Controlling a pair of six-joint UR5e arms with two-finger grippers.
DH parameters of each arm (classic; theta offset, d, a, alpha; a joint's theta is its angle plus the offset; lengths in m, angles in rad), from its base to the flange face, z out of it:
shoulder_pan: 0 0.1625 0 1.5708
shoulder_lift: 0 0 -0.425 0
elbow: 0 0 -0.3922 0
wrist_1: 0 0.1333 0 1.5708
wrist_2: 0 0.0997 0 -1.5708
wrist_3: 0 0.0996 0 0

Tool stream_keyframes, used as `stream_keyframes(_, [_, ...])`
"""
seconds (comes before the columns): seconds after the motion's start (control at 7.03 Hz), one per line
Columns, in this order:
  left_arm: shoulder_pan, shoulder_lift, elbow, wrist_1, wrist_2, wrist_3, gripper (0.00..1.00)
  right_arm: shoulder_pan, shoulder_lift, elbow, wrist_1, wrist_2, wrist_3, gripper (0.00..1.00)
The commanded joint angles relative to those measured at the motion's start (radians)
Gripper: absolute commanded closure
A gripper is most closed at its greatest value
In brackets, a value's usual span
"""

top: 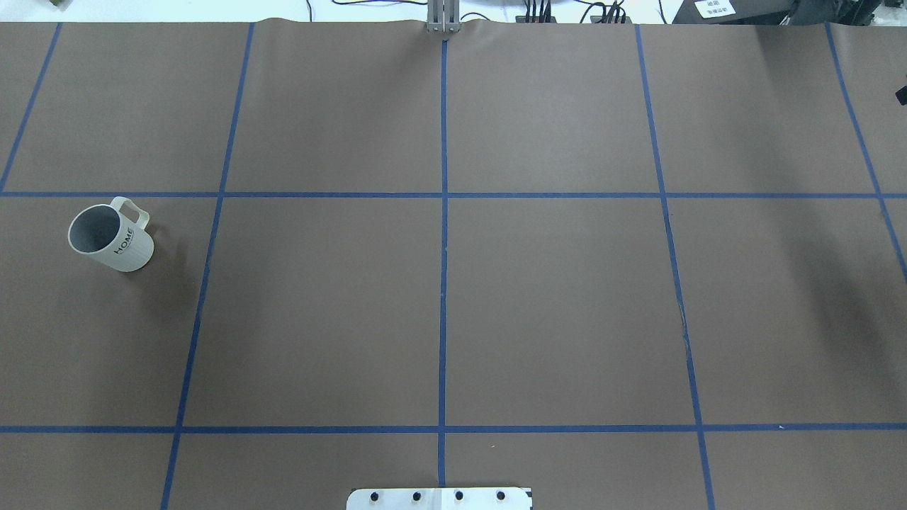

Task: Left arm hands cup to right arm to dump lemon

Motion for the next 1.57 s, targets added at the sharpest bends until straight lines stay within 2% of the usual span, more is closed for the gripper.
stream_keyframes(0.0, [-0.059, 0.044, 0.025, 0.102, 0.012, 0.110, 0.00, 0.028, -0.007, 0.012, -0.104, -0.008, -0.097, 0.00])
stream_keyframes(0.14, [-0.093, 0.040, 0.078, 0.123, 0.004, 0.119, 0.00, 0.028, -0.033, 0.015, -0.103, -0.011, -0.097, 0.00])
stream_keyframes(0.43, [-0.185, 0.053, 0.072, 0.102, -0.042, 0.128, 0.00, 0.005, -0.058, 0.006, -0.094, -0.106, -0.082, 0.00])
stream_keyframes(0.57, [-0.202, 0.056, 0.060, 0.103, -0.104, 0.160, 0.00, 0.005, -0.070, 0.004, -0.091, -0.111, -0.079, 0.00])
stream_keyframes(0.71, [-0.205, 0.063, 0.048, 0.103, -0.113, 0.177, 0.00, 0.005, -0.116, 0.001, -0.082, -0.096, -0.074, 0.00])
stream_keyframes(1.0, [-0.203, 0.061, 0.042, 0.103, -0.113, 0.163, 0.00, 0.007, -0.188, 0.007, 0.082, -0.094, -0.075, 0.00])
stream_keyframes(1.42, [-0.203, 0.060, 0.023, 0.103, -0.111, 0.165, 0.00, 0.008, -0.178, 0.022, 0.058, -0.062, -0.074, 0.00])
